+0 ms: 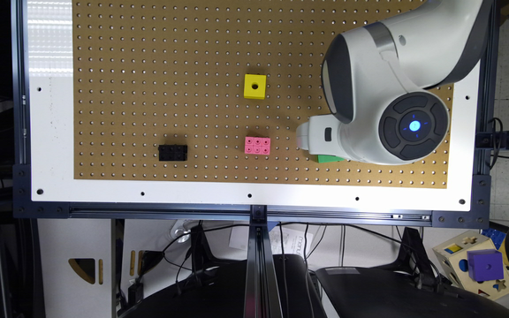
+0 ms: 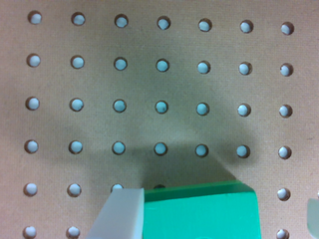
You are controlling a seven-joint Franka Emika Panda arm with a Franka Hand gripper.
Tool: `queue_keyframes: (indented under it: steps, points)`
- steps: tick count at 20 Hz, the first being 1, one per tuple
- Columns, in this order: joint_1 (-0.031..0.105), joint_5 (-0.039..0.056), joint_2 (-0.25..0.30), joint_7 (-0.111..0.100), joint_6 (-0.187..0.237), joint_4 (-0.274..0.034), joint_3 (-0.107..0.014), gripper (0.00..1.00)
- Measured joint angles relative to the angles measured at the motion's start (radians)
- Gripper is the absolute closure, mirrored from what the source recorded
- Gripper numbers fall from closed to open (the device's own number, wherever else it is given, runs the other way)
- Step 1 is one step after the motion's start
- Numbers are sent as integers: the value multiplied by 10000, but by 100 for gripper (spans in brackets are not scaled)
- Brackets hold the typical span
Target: Pick up green block.
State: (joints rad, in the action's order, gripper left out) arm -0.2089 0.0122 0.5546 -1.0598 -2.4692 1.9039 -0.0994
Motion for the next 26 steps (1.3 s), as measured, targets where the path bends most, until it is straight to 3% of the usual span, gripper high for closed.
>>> queue_keyframes:
  steps: [4, 8, 12, 20, 26]
  points:
    - [21, 1, 90, 34, -85, -85, 154, 0]
    - [96, 2, 618, 114, -150, -718, 285, 0]
    - [81, 2, 1017, 113, -150, -1173, 289, 0]
    - [-42, 2, 1033, 19, -103, -1082, 122, 0]
    - [-46, 2, 1021, 13, -72, -873, 149, 0]
